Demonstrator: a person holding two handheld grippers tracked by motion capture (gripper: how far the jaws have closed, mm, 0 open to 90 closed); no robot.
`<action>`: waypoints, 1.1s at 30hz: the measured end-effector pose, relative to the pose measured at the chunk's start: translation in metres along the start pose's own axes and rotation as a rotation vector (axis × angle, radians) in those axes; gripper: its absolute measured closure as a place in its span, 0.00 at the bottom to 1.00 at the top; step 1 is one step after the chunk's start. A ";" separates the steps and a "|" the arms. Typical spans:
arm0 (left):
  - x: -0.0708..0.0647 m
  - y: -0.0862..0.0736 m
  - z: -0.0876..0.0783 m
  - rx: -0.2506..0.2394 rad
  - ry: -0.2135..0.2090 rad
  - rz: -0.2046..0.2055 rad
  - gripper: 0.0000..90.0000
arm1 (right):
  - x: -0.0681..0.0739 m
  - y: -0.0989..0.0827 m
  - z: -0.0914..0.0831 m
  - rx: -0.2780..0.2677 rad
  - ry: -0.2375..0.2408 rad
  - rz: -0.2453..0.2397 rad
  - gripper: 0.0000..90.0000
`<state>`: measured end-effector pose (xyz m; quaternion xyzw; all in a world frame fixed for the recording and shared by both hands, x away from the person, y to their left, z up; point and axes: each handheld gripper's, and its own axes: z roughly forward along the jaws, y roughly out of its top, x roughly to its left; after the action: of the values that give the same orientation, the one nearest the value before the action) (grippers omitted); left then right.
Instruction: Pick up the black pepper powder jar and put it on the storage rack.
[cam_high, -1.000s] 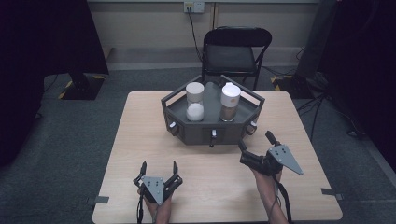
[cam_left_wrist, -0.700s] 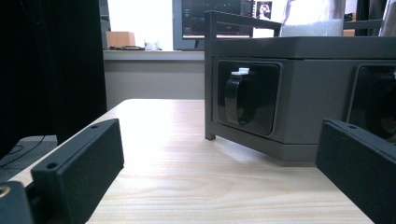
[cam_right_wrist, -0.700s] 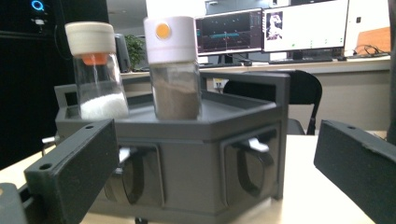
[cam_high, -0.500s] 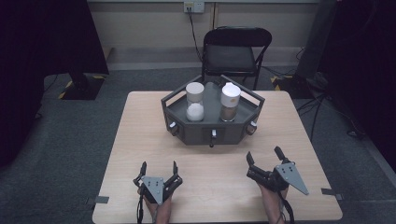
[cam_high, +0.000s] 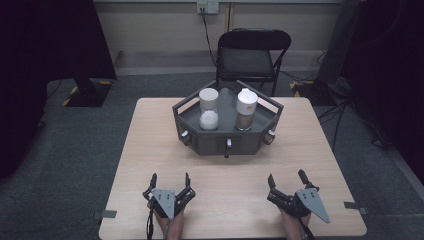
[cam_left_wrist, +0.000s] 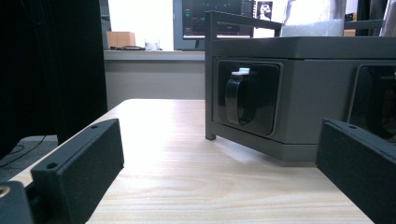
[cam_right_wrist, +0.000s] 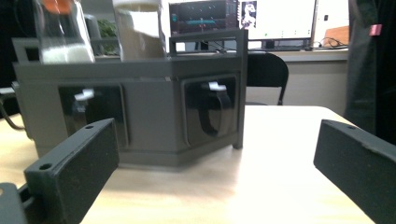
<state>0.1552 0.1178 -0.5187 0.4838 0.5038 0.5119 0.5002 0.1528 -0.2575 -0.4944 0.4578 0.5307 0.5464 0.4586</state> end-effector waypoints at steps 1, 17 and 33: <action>0.000 0.000 0.000 0.000 0.000 0.000 0.01 | 0.001 -0.002 -0.001 0.004 -0.005 -0.009 0.00; 0.000 0.000 0.000 0.000 0.001 0.000 0.01 | 0.012 -0.021 -0.007 -0.010 -0.082 -0.030 0.00; 0.000 0.000 0.000 0.000 0.002 0.000 0.01 | 0.015 -0.021 -0.008 -0.012 -0.101 -0.032 0.00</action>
<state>0.1551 0.1173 -0.5188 0.4830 0.5044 0.5125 0.4997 0.1433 -0.2433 -0.5153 0.4735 0.5110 0.5181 0.4962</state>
